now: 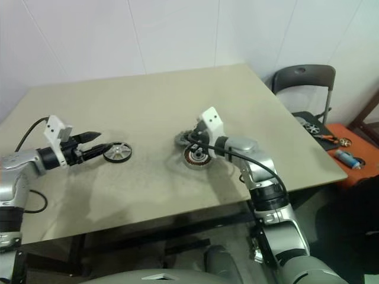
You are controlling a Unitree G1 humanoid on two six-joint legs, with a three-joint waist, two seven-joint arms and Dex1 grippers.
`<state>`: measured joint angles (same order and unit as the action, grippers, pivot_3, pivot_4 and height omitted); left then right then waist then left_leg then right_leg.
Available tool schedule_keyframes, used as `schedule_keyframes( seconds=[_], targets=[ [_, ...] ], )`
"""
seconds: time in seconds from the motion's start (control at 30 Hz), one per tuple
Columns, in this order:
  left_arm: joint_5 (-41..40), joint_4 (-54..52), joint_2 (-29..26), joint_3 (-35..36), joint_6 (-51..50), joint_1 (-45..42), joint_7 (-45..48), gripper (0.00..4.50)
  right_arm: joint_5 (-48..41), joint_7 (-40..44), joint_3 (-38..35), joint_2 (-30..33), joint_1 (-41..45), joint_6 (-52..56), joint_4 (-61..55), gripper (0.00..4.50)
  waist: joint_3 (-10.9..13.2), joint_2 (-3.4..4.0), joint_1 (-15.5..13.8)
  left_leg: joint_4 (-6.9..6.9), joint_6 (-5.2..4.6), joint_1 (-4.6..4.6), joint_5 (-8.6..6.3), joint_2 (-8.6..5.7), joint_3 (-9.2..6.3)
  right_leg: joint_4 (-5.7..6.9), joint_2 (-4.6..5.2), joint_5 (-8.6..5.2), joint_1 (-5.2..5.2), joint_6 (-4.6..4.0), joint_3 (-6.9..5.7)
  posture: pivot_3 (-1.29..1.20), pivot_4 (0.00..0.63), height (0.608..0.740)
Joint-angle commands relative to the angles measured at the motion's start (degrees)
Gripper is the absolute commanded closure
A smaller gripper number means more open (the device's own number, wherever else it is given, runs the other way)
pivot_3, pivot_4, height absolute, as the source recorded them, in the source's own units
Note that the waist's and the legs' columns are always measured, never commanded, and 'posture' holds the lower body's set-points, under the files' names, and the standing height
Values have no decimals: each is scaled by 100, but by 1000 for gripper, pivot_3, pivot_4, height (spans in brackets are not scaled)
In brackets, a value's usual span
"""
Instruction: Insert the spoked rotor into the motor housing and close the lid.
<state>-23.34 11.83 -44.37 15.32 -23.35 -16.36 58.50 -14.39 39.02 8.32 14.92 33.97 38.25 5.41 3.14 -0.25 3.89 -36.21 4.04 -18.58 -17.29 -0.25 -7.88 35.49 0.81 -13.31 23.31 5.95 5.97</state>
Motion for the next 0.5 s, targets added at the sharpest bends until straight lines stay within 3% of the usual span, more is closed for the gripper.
schedule_keyframes(
  seconds=[0.03, 0.2, 0.33, 0.5],
  targets=[
    [-217, 316, -272, 522, -52, -23, -21, 43, 107, -25, 62, -89, 297, -319, 211, 4500, 1, 1, 25, 0, 0, 2, 0, 0, 1, 1, 0, -3, 0, -3, 0, 0, 0, 740],
    [-119, 1474, -71, 895, -22, 359, -579, 43, 129, -71, 73, -197, 312, -482, 414, 4500, 3, 10, 94, 12, 0, 10, 0, 3, 2, 5, -2, 5, 5, 7, 3, 0, 0, 740],
    [-689, 827, 483, 1076, -764, 644, -888, 43, 292, -279, 20, -204, 340, -729, 386, 4500, 0, 1, 28, 9, 0, -7, -1, 3, -2, 0, 2, 15, 11, -11, 1, 0, 0, 740],
    [-905, 422, 1139, 1039, -1054, 625, -1446, 43, -562, -675, -1024, -547, 883, -539, 202, 4500, 0, -1, -3, -5, 2, -14, 0, 0, -8, 7, 6, 18, 11, -11, -6, 0, 0, 740]
  ],
)
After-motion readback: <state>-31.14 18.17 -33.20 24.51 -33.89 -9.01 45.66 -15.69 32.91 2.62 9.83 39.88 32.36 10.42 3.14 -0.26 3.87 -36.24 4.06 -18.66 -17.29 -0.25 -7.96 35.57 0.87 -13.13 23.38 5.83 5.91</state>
